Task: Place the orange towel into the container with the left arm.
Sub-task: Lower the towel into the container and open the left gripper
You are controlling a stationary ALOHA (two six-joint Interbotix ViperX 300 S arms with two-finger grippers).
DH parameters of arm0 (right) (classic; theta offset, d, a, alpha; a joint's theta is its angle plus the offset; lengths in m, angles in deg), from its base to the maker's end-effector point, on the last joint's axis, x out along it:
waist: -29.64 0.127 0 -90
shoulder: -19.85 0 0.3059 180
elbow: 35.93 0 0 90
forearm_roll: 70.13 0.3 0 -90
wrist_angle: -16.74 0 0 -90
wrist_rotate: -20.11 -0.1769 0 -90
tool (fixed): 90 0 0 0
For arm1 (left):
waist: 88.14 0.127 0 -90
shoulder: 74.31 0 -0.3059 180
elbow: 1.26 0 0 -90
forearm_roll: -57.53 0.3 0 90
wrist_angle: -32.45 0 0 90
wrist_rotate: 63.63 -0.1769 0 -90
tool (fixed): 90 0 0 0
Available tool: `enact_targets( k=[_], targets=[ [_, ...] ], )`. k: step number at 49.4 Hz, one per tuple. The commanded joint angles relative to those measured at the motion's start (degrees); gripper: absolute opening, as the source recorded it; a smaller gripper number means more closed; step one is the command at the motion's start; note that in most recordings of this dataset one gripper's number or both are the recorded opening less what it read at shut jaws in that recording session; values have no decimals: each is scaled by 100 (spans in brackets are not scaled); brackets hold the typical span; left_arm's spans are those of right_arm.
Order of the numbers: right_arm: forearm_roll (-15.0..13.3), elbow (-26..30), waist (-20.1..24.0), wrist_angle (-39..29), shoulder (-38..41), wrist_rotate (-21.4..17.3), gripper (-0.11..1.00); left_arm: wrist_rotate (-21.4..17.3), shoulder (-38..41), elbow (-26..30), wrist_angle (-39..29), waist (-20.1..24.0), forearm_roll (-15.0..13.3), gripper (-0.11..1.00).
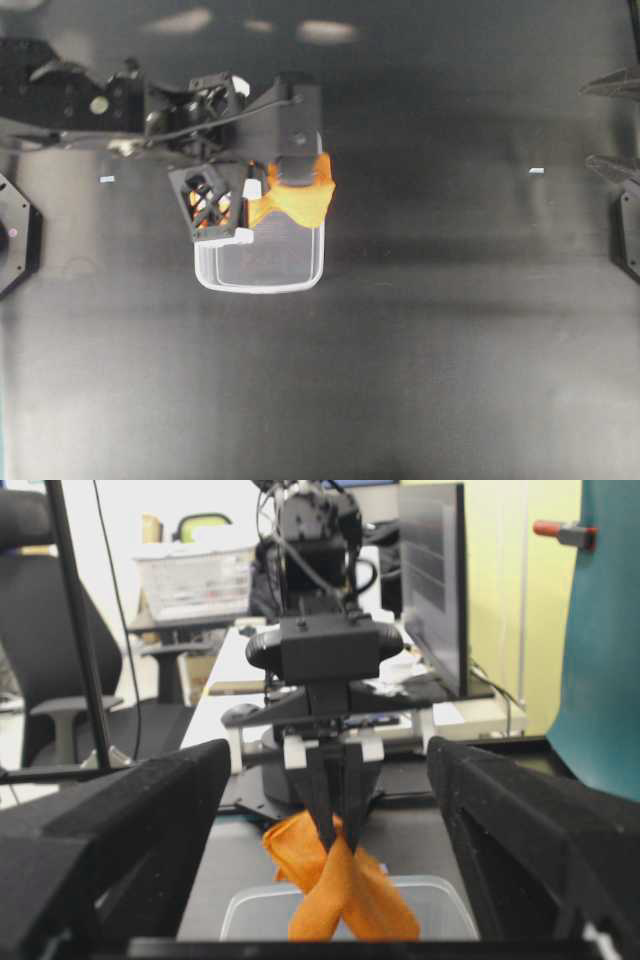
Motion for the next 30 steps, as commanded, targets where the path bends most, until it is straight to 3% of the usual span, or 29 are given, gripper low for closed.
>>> enact_targets(
  k=[1, 11, 30],
  targets=[
    [18, 53, -18, 35, 26, -18, 77, -79, -193, -316, 316, 26, 18, 6],
    [18, 44, -18, 35, 35, -97, 77, -360, -255, -554, 369, -9, 18, 6],
    [18, 44, -18, 35, 35, -97, 77, -378, -220, -571, 501, -9, 18, 6]
  ],
)
